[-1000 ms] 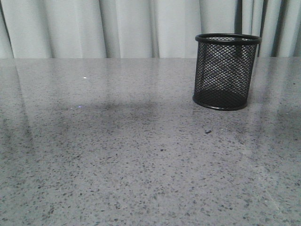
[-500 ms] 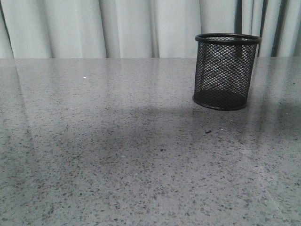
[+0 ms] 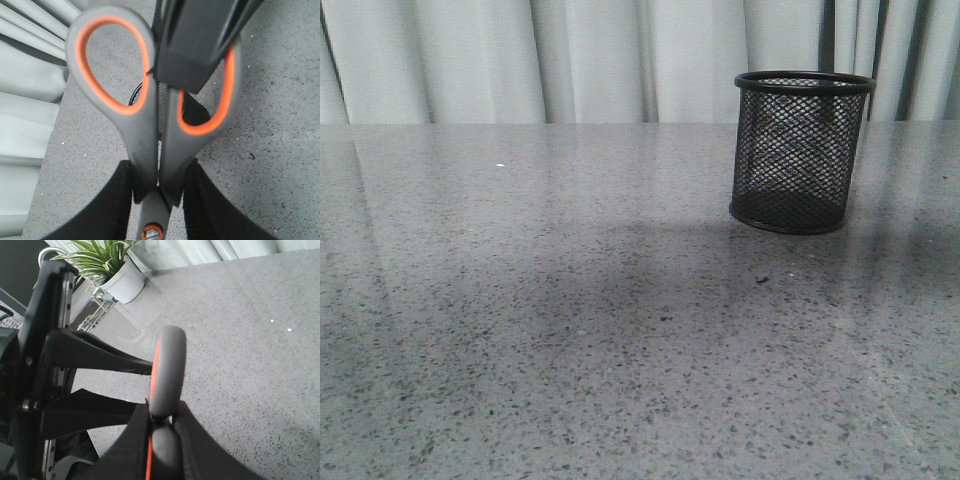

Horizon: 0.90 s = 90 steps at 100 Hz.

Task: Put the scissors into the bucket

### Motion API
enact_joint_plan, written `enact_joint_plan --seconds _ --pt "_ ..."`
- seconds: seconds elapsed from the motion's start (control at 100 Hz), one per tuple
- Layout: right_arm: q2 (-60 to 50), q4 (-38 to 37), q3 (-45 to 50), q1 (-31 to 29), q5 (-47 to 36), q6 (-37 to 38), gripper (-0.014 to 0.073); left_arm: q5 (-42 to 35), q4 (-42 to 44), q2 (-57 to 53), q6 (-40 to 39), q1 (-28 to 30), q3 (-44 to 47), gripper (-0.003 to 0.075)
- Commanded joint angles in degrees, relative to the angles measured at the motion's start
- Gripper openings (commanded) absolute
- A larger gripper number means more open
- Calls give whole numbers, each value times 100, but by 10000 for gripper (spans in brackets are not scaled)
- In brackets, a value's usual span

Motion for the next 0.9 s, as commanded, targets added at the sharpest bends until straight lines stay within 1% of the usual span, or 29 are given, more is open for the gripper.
enact_joint_plan --seconds 0.0,0.04,0.06,0.09,0.11,0.16,0.21,0.23,0.26,0.34,0.45,0.64,0.65,0.66,0.72,0.79,0.89 --pt "-47 266 -185 -12 -39 -173 -69 -446 -129 -175 -93 -47 -217 47" --pt "-47 266 -185 -12 -39 -173 -69 -434 -176 -175 -93 -47 -217 97" --pt "-47 266 -185 -12 -39 -173 -69 -434 -186 -175 -93 -47 -217 135" --pt "-47 266 -185 -12 -39 -173 -69 -434 -202 -175 -93 -47 -217 207" --pt "-47 266 -185 -12 -39 -173 -69 -434 -202 -175 -93 -47 -217 239" --pt "-47 266 -185 -12 -39 -173 -69 -434 -202 -175 -105 -47 -217 373" --pt "-47 266 -185 -12 -39 -173 -69 -434 -202 -175 -117 -23 -217 469" --pt "-47 266 -185 -12 -51 -173 -69 -434 -202 -175 -170 -1 -217 497" --pt "-47 266 -185 -12 -53 -173 -68 -434 -202 -175 -278 34 -217 519" --pt "-47 165 -222 -12 -151 -134 -65 -406 -111 -188 -556 193 -217 514" --pt "-47 -382 -428 -37 -391 111 -48 -265 -29 -261 -964 640 -217 484" --pt "32 -1869 -1076 -233 -611 927 -48 -177 -66 -592 -1551 1732 -217 459" --pt "44 -2050 -1132 -238 -611 1028 -48 -164 -66 -606 -1589 1814 -217 459" --pt "44 -2050 -1159 -254 -611 1028 -48 -162 -66 -622 -1603 1855 -217 459" --pt "141 -2675 -1387 -264 -611 1375 -48 -99 -112 -790 -1675 2213 -217 459" --pt "227 -3212 -1600 -264 -586 1660 -48 -45 -207 -964 -1810 2598 -217 459" --pt "309 -3774 -1820 -264 -480 1978 -48 77 -327 -1213 -1834 3082 -217 459"
